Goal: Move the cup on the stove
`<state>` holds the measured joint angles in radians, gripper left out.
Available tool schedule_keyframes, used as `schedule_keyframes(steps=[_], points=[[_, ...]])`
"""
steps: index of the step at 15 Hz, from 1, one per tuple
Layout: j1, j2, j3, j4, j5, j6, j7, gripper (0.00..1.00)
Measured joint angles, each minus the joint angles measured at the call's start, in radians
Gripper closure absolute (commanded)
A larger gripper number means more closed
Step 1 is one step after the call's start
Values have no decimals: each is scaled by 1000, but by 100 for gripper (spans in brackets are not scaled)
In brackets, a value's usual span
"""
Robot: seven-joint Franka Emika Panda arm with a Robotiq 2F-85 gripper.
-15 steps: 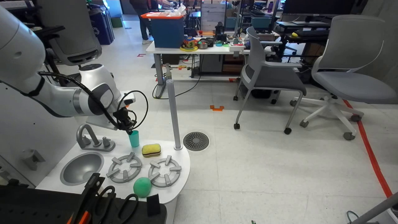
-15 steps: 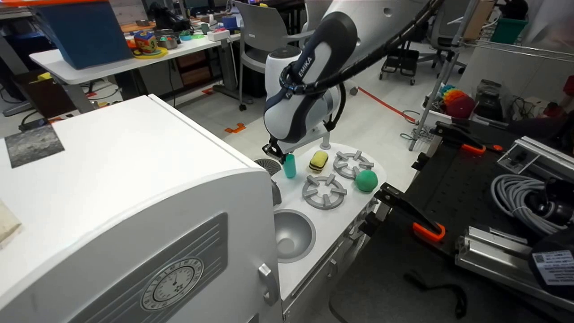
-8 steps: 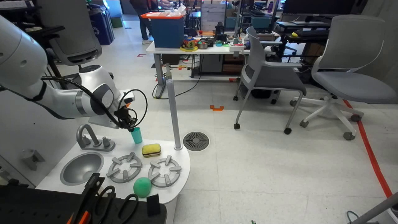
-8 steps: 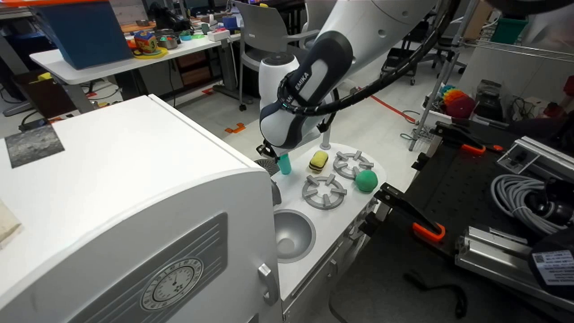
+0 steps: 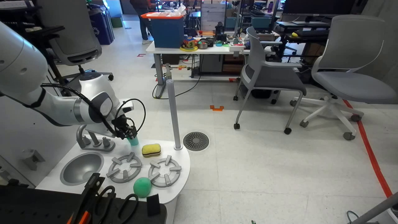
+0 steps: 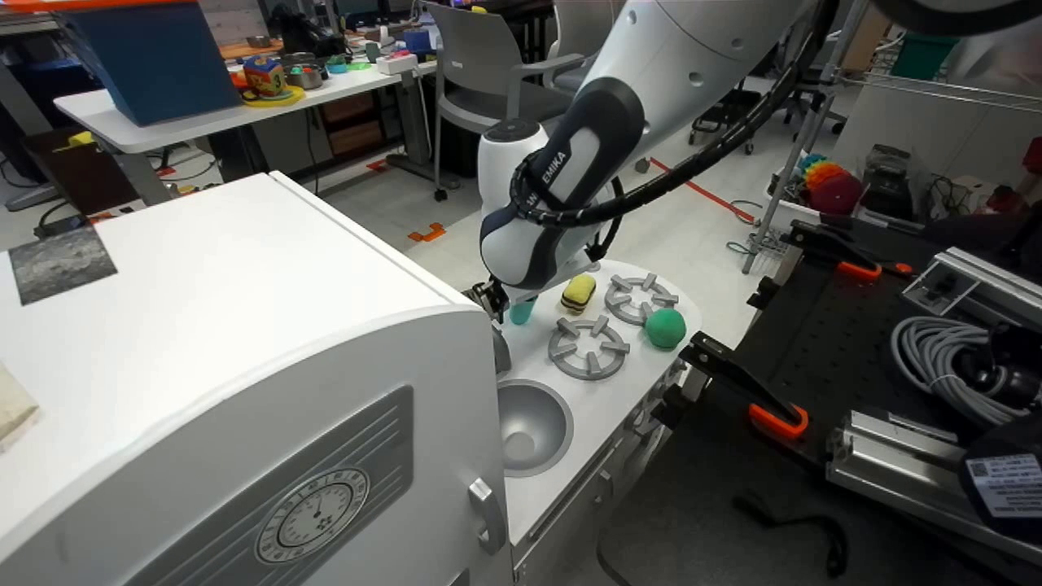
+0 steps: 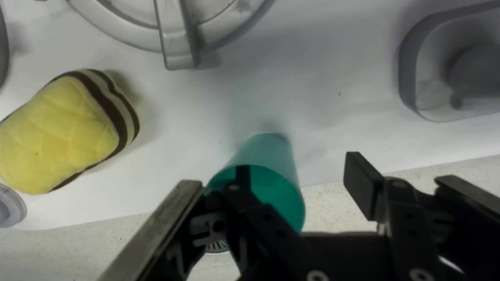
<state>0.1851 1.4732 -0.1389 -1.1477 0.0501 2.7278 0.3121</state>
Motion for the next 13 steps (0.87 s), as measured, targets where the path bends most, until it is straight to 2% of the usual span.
schedule_keyframes(steps=[1, 7, 13], points=[[0, -2, 4, -8, 2, 0, 3, 0], [2, -90, 35, -100, 38, 0, 33, 0], [6, -269, 54, -298, 67, -31, 73, 0]])
